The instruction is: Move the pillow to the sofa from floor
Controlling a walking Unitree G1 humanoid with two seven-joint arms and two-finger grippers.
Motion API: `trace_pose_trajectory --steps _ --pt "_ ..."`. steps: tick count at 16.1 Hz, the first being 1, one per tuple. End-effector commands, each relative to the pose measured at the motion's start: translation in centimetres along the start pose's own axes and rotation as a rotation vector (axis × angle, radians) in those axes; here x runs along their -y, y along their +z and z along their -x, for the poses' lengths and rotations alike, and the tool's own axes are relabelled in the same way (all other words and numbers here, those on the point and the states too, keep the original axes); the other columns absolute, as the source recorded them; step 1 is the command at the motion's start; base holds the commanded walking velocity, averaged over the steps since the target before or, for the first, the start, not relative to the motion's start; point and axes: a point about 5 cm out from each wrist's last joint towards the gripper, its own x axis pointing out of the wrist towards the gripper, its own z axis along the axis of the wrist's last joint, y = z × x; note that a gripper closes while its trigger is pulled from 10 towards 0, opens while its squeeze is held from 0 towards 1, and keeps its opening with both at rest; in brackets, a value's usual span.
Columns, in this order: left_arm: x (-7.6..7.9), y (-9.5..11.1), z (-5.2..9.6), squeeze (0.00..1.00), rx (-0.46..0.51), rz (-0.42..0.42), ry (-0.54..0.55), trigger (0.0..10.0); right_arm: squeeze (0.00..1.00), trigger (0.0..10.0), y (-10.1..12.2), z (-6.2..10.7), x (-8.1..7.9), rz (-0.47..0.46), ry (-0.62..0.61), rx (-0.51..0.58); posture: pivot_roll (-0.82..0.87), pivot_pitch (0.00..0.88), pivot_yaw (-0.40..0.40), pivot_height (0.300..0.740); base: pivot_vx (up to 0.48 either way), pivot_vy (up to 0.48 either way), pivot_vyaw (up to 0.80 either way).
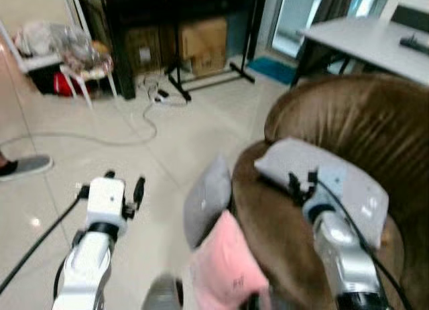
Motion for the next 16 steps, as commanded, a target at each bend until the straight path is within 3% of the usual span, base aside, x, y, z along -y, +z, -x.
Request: trace_pose_trajectory --steps 1,3,8,16 --pt "0.2 -0.3 0.2 0.0 0.0 0.013 -0.003 10.0 0.0 10.0 0.3 0.1 -0.2 0.017 0.015 0.008 0.15 0.0 -0.05 0.62 0.0 0.0 0.0" --pt "0.6 -0.5 0.4 0.0 0.022 0.022 -0.012 10.0 0.0 10.0 0.4 -0.2 -1.0 0.089 0.098 0.002 0.16 0.0 -0.06 0.62 0.0 0.0 0.0" --pt "0.8 -0.5 0.5 0.0 0.036 0.022 -0.009 10.0 0.0 10.0 0.7 -0.3 -1.0 0.1 0.141 0.009 0.16 0.0 -0.072 0.62 0.0 0.0 0.0" --pt "0.9 -0.6 0.6 0.0 0.035 0.033 -0.015 10.0 0.0 10.0 0.7 -0.5 -1.7 0.147 0.189 0.01 0.17 0.0 -0.079 0.62 0.268 0.0 0.0"
